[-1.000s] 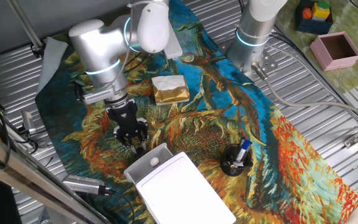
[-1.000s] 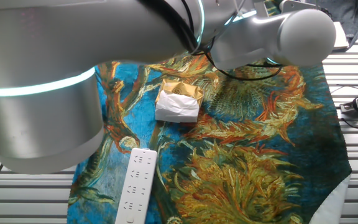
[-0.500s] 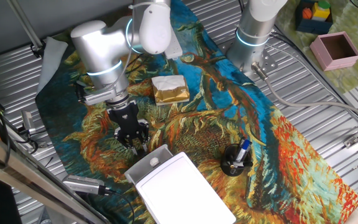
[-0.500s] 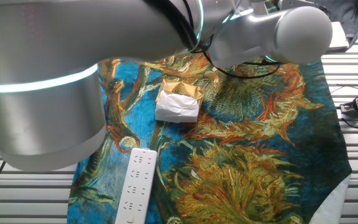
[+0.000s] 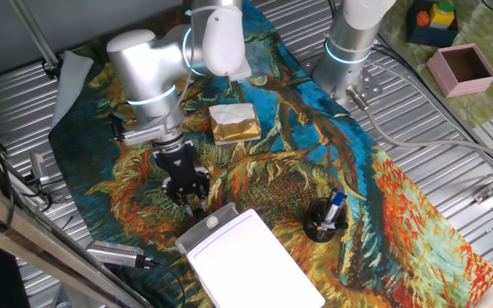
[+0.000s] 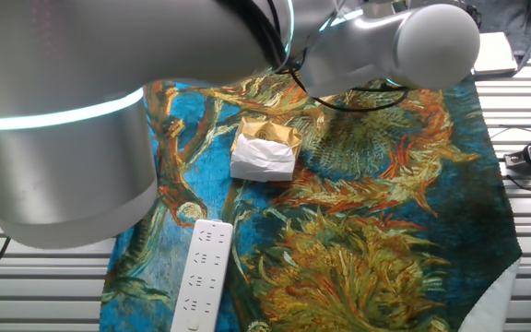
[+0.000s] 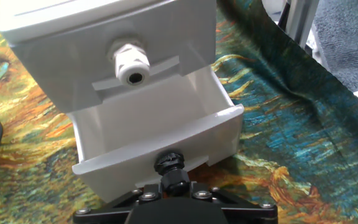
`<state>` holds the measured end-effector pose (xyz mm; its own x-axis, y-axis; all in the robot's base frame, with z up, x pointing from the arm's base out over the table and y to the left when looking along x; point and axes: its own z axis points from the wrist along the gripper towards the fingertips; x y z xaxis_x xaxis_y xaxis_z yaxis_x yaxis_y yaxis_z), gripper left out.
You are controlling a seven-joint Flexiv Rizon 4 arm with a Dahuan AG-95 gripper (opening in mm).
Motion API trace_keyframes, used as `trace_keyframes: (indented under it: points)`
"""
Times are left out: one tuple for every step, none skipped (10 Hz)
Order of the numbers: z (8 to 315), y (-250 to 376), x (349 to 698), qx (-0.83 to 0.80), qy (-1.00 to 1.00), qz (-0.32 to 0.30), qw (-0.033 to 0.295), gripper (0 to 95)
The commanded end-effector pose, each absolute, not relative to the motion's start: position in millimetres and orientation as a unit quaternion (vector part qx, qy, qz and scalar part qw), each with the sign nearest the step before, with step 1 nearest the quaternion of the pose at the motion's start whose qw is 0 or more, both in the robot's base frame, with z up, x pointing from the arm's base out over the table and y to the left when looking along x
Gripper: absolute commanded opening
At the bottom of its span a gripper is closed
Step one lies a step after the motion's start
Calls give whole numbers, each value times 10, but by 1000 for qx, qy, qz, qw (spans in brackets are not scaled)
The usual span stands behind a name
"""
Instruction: Grasp the handle and close the drawer
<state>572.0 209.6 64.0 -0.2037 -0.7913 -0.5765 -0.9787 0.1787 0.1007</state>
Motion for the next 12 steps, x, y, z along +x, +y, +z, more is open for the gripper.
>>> trace_keyframes:
  points:
    - [631, 2151, 5727, -595, 743, 230, 204, 0]
    - [633, 2172, 5726, -594, 743, 230, 204, 0]
    - [643, 2210, 5723, -592, 744, 231, 205, 0]
    - [657, 2247, 5719, -590, 746, 230, 204, 0]
    - [658, 2267, 5715, -589, 747, 230, 205, 0]
    - [654, 2302, 5710, -587, 748, 231, 206, 0]
    - [646, 2329, 5705, -586, 749, 229, 209, 0]
    - [634, 2364, 5694, -583, 750, 229, 211, 0]
    - [627, 2392, 5687, -581, 751, 230, 212, 0]
    - [627, 2416, 5680, -580, 752, 230, 213, 0]
    - [629, 2422, 5678, -578, 753, 230, 214, 0]
    - [629, 2422, 5678, -579, 751, 231, 216, 0]
